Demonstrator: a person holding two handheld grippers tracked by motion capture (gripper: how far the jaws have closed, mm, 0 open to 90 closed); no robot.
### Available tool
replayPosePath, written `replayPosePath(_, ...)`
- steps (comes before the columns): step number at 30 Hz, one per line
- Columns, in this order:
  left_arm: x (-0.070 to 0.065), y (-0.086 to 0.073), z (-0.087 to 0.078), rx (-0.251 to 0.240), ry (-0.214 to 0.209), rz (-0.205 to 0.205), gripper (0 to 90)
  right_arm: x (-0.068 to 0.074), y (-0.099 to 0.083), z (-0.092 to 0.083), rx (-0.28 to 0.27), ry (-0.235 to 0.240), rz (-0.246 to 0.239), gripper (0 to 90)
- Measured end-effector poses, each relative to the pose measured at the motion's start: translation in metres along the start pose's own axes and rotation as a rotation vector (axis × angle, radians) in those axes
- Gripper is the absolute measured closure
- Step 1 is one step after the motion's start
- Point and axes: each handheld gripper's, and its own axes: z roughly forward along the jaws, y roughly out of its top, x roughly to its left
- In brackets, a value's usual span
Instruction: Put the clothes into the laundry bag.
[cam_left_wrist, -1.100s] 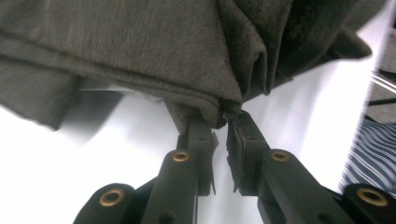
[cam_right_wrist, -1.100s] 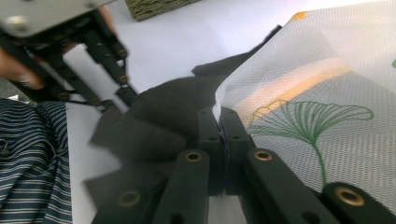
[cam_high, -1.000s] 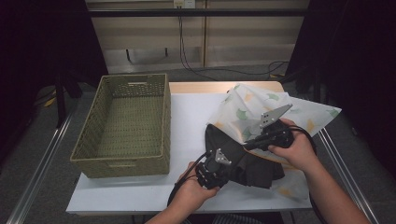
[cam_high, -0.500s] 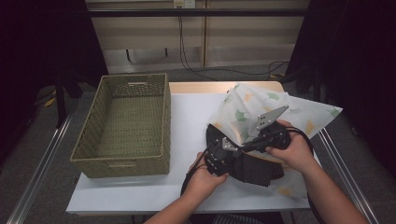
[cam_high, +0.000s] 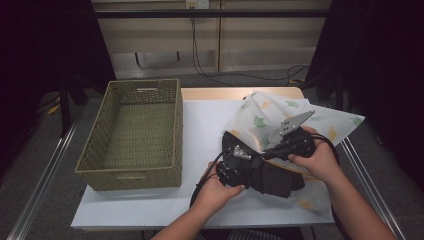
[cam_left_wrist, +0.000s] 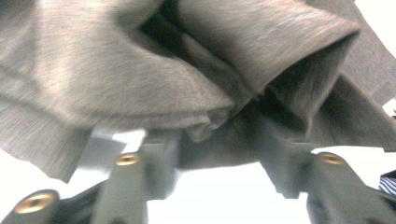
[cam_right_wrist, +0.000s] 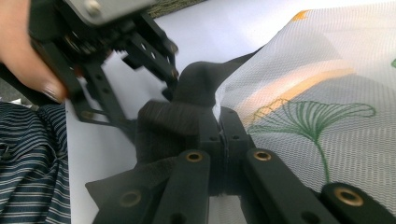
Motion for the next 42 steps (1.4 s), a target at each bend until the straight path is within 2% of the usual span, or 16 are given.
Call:
replayPosePath(2, -0.002, -0.002, -0.010, -0.033, 0.010, -0.026, 39.3, 0.000, 0.000, 0.000, 0.001, -0.007, -0.001, 90.0)
replayPosePath(5, -0.004, -0.001, -0.023, -0.045, 0.001, -0.025, 33.4, 0.000, 0.001, -0.001, 0.001, -0.015, 0.000, 90.0)
replayPosePath(9, -0.009, 0.004, -0.029, -0.065, 0.029, -0.019, 26.7, 0.000, 0.002, 0.000, 0.001, -0.011, -0.005, 90.0)
replayPosePath(12, -0.009, 0.006, -0.035, -0.063, 0.047, -0.016, 26.3, 0.000, 0.003, -0.001, 0.002, -0.017, -0.007, 90.0)
replayPosePath(13, -0.010, 0.005, -0.036, -0.074, 0.055, -0.033, 26.3, 0.001, 0.003, -0.002, 0.004, -0.022, -0.003, 90.0)
replayPosePath(14, -0.008, 0.006, -0.040, -0.040, 0.077, -0.025, 26.3, 0.001, 0.002, -0.002, 0.003, -0.020, -0.004, 90.0)
replayPosePath(16, -0.007, 0.004, -0.045, -0.038, 0.106, -0.027, 25.8, 0.000, 0.002, -0.003, -0.003, -0.013, -0.007, 90.0)
replayPosePath(18, -0.006, 0.005, -0.051, -0.051, 0.123, -0.019, 25.6, 0.000, 0.003, -0.003, -0.003, -0.014, -0.006, 90.0)
replayPosePath(19, -0.006, 0.005, -0.052, -0.081, 0.116, -0.029, 25.4, 0.000, 0.003, -0.002, -0.005, -0.014, -0.007, 90.0)
replayPosePath(20, -0.007, 0.007, -0.054, -0.082, 0.112, -0.021, 25.4, 0.001, 0.003, -0.002, -0.002, -0.013, -0.003, 90.0)
replayPosePath(26, -0.012, 0.024, -0.043, -0.134, 0.030, -0.014, 22.3, 0.001, 0.004, 0.000, -0.001, -0.017, -0.012, 90.0)
replayPosePath(29, -0.017, 0.031, -0.037, -0.136, 0.021, -0.007, 21.8, 0.000, 0.003, -0.001, -0.001, -0.015, -0.008, 90.0)
replayPosePath(33, -0.018, 0.037, -0.022, -0.088, 0.042, 0.004, 19.1, 0.000, 0.003, -0.001, 0.001, -0.016, -0.008, 90.0)
replayPosePath(35, -0.016, 0.037, -0.014, -0.071, 0.088, 0.011, 19.2, 0.000, 0.003, 0.000, 0.001, -0.016, -0.013, 90.0)
replayPosePath(37, -0.013, 0.036, -0.007, -0.045, 0.105, 0.006, 19.0, 0.001, 0.003, 0.000, -0.001, -0.008, -0.006, 90.0)
replayPosePath(42, -0.005, 0.031, 0.003, 0.033, 0.104, 0.022, 18.5, 0.000, 0.003, 0.000, 0.000, -0.005, -0.006, 90.0)
